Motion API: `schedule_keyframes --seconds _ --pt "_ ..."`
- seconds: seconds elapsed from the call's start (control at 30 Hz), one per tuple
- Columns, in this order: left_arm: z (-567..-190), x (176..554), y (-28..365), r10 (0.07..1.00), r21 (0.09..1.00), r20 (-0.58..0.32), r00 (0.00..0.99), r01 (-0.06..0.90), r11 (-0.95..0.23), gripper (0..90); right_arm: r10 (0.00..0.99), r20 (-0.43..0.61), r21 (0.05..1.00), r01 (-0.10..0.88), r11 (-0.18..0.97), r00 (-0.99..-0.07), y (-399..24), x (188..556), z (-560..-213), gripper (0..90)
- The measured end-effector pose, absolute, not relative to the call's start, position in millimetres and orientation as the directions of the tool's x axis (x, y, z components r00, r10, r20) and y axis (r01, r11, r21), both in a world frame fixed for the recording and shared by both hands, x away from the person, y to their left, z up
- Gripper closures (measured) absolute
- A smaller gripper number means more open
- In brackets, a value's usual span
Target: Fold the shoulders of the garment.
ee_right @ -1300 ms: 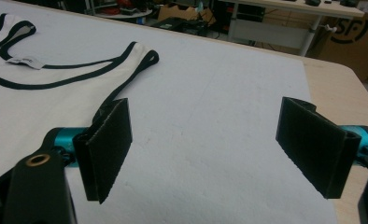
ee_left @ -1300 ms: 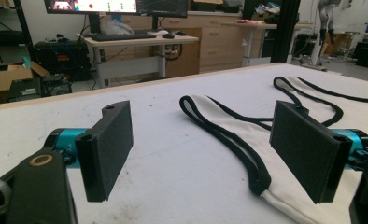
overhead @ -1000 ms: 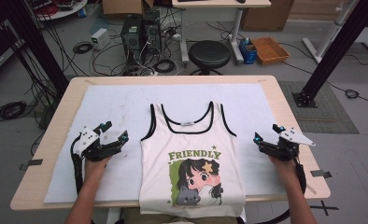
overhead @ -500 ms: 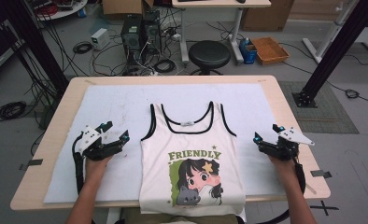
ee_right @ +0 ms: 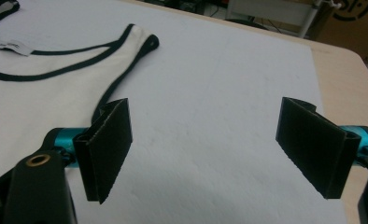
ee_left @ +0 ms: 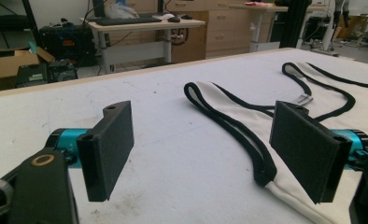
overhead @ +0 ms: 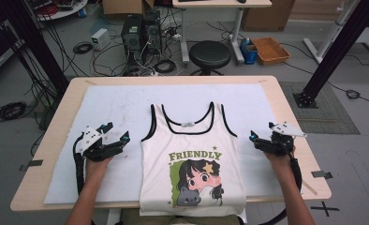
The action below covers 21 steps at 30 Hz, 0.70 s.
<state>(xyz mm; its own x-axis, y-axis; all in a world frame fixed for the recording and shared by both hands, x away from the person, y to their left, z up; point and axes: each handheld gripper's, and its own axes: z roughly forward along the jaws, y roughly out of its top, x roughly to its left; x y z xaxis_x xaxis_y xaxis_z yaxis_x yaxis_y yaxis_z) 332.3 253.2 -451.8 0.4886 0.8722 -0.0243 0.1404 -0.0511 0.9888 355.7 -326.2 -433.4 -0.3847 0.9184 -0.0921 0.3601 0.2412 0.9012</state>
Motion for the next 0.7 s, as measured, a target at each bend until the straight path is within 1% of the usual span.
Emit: schedule_keyframes --seconds 0.07,0.13,0.33,0.47,0.57,0.6,0.67,0.7 --pt "-451.6 332.7 253.5 0.871 0.988 -0.023 0.49 0.146 -0.056 21.9 0.913 -0.089 0.896 0.369 0.248 -0.397 -316.8 367.2 -426.2 18.3" --pt "-451.5 333.0 253.4 0.873 0.987 -0.029 0.486 0.15 -0.051 21.9 0.912 -0.06 0.887 0.398 0.235 -0.405 -305.8 382.6 -420.4 18.3" --pt "-451.6 333.0 253.3 0.874 0.987 -0.031 0.485 0.15 -0.048 21.9 0.908 0.032 0.831 0.516 0.207 -0.417 -270.9 430.9 -410.7 18.4" --pt "-451.5 332.6 252.7 0.872 0.987 -0.018 0.489 0.148 -0.063 21.9 0.906 0.032 0.784 0.572 0.239 -0.422 -248.7 455.4 -411.2 18.4" --pt "-451.5 332.6 252.6 0.871 0.987 -0.017 0.491 0.146 -0.063 21.9 0.916 0.035 0.756 0.61 0.237 -0.399 -234.9 470.9 -413.9 18.4" --pt "-451.5 332.6 252.7 0.872 0.987 -0.018 0.489 0.148 -0.062 21.9 0.918 0.047 0.75 0.621 0.228 -0.393 -231.0 475.7 -415.4 19.5" --pt "-451.5 332.6 252.7 0.872 0.987 -0.022 0.489 0.148 -0.058 21.9 0.923 0.06 0.733 0.644 0.218 -0.38 -224.3 484.4 -419.0 24.3" --pt "-451.6 332.6 252.8 0.873 0.987 -0.023 0.488 0.148 -0.057 22.0 0.927 0.061 0.721 0.659 0.216 -0.371 -221.1 489.2 -421.4 24.4"
